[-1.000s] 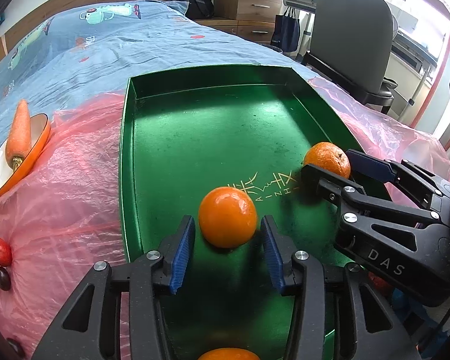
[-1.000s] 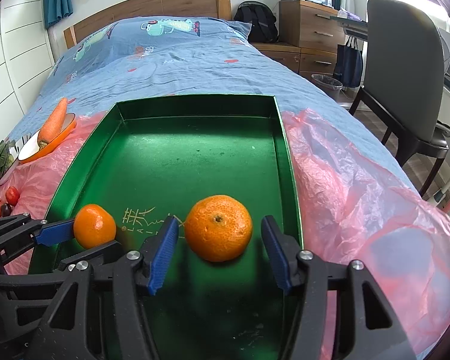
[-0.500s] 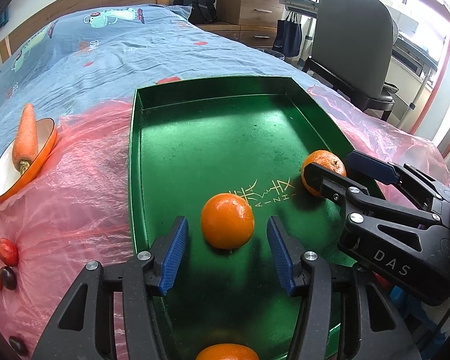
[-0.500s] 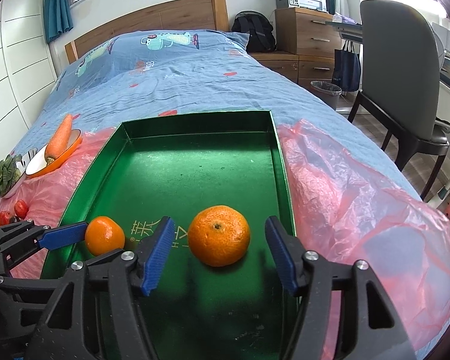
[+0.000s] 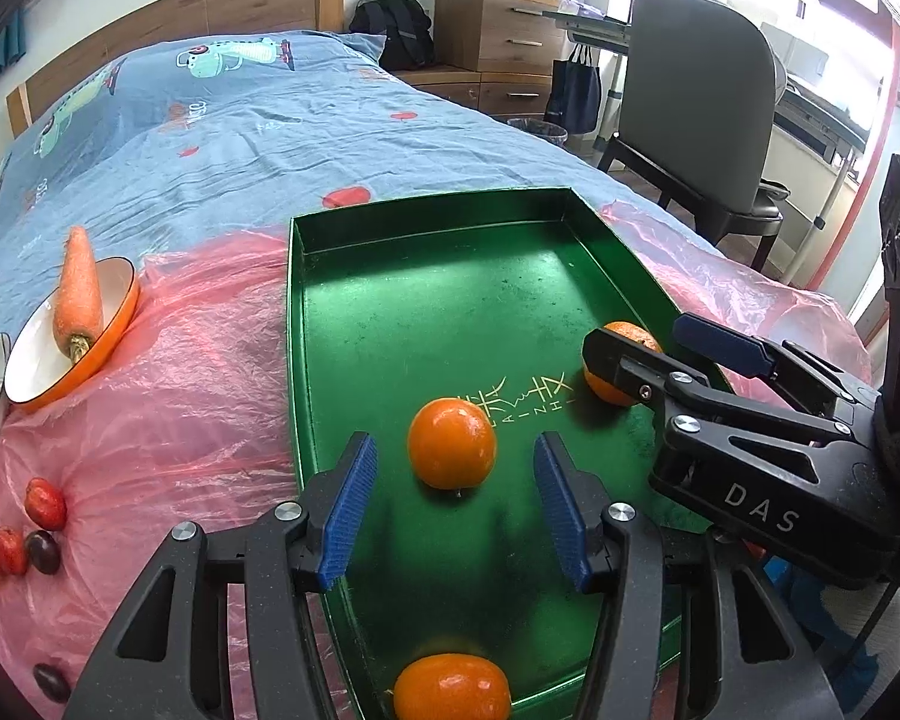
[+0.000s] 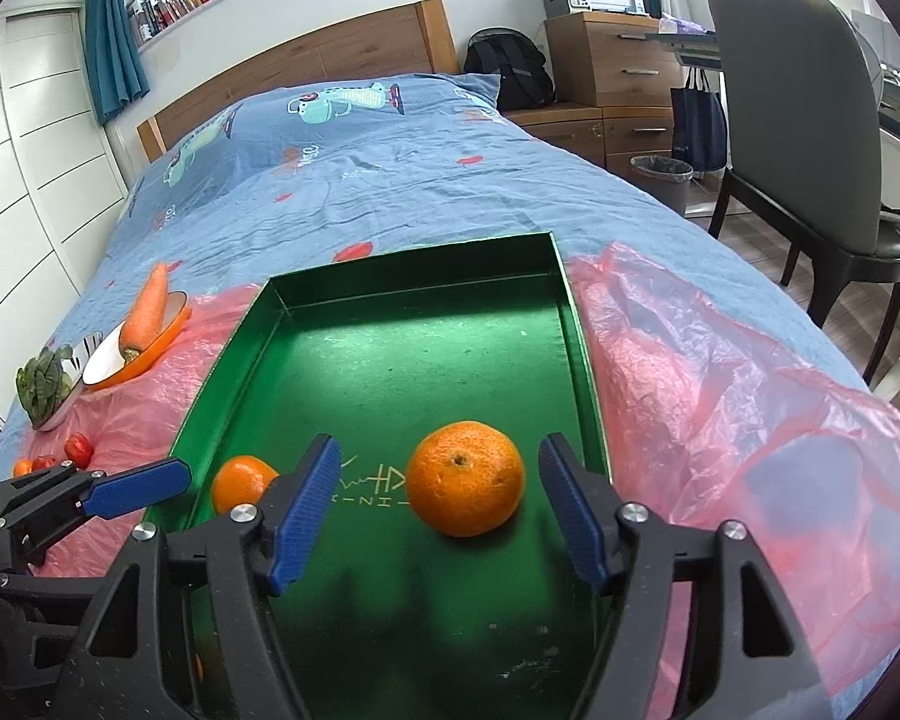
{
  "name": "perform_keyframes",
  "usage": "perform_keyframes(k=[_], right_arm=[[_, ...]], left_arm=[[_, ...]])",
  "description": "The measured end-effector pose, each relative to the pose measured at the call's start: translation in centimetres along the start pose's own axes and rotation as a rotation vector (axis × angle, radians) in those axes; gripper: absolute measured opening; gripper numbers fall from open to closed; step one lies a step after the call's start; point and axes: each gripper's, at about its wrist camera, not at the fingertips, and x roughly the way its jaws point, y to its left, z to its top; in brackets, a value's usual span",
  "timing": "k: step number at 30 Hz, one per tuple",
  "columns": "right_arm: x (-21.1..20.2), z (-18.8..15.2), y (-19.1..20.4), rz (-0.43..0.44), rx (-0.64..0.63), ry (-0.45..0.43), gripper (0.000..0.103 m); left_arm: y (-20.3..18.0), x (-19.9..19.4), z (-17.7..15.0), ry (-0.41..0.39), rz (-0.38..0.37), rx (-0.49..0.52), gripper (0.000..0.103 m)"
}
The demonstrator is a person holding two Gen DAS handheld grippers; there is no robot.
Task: Organize fruits
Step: 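Withdraw both grippers from the tray back toward the remaining fruit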
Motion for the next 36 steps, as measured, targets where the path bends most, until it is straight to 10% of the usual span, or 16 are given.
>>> perform_keyframes(k=[36], right_arm=[[-3.2,0.7,3.3,-0.132,-0.118,-0.133,0.103]], left_arm=[[3.6,-7.1,-2.2,-0.057,0.209,-0.059,0.052]])
